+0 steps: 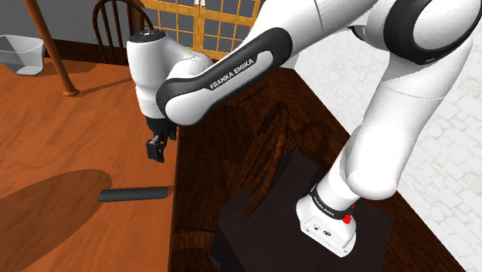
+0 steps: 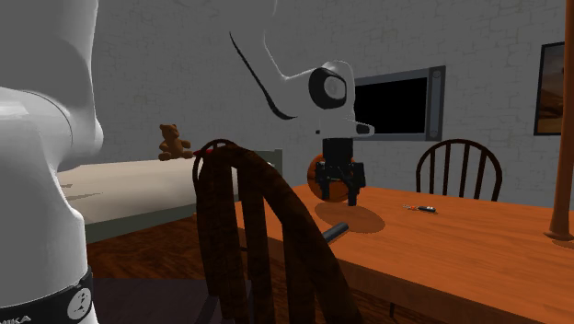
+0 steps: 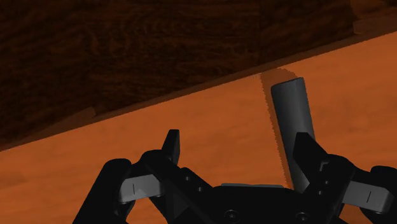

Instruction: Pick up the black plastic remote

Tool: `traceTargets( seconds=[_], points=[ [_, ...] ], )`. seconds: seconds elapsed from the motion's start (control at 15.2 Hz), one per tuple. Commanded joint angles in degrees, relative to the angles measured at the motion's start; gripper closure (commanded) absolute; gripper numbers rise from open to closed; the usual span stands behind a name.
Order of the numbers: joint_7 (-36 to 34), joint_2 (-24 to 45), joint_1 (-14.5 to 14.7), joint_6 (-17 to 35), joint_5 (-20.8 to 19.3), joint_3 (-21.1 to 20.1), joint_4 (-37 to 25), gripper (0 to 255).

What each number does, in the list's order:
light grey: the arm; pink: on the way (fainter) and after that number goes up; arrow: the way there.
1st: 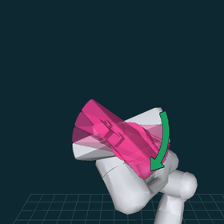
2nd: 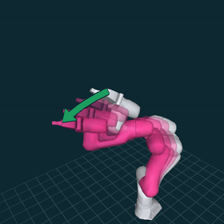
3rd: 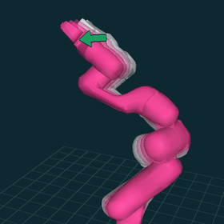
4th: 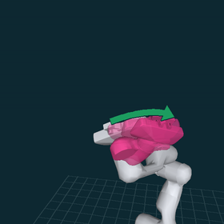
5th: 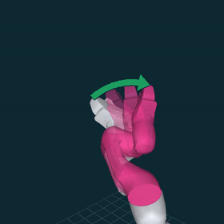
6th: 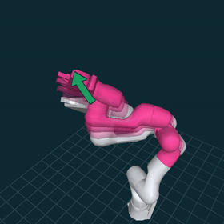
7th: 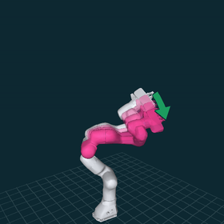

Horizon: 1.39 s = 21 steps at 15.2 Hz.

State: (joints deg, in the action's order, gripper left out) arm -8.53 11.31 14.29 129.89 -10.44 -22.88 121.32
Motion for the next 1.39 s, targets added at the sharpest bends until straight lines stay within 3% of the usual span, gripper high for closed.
traceTargets(
  seconds=[0.0, 0.66, 1.32],
  points=[
    [-0.80, 3.40, 1.48, 1.17, -2.26, -0.40, -2.12, 0],
    [-2.63, 21.75, 11.08, 3.32, -12.77, 0.25, -17.74, 0],
    [-4.18, 25.94, 12.33, 6.97, -14.96, 1.95, -18.10, 0]
  ],
)
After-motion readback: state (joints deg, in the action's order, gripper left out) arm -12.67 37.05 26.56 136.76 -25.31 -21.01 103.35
